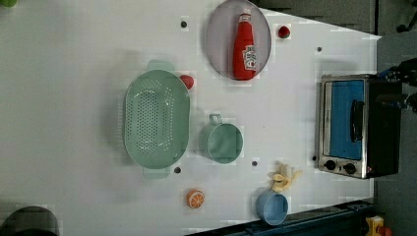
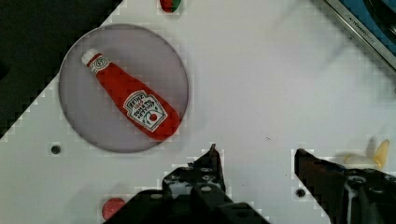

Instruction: Flap open oven.

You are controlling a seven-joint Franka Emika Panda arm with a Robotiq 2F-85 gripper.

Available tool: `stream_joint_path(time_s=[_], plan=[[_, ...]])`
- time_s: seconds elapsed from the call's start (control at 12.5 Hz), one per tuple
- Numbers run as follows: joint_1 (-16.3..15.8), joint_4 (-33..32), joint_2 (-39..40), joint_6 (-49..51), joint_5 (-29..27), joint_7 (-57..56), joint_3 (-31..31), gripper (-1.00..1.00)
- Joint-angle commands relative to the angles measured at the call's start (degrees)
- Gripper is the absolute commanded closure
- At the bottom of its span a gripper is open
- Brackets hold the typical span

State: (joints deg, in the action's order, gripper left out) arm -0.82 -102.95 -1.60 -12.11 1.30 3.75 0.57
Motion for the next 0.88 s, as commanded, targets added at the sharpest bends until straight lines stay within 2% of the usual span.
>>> stream_joint_path(time_s=[0.08,0.24,0.48,0.56,0.88], plan=[[1.49,-14.06,-21.04,7.63,-0.81,2.58,1.36,-0.59],[1.49,-14.06,-21.03,7.62,-0.81,2.58,1.36,-1.0],[1.49,-14.06,-21.04,7.63,-0.81,2.58,1.36,-1.0],[1.49,-14.07,-21.04,7.63,-0.81,2.58,1.36,-0.9],[1.78,-14.15,-21.04,7.65,-0.76,2.59,1.57,0.09]])
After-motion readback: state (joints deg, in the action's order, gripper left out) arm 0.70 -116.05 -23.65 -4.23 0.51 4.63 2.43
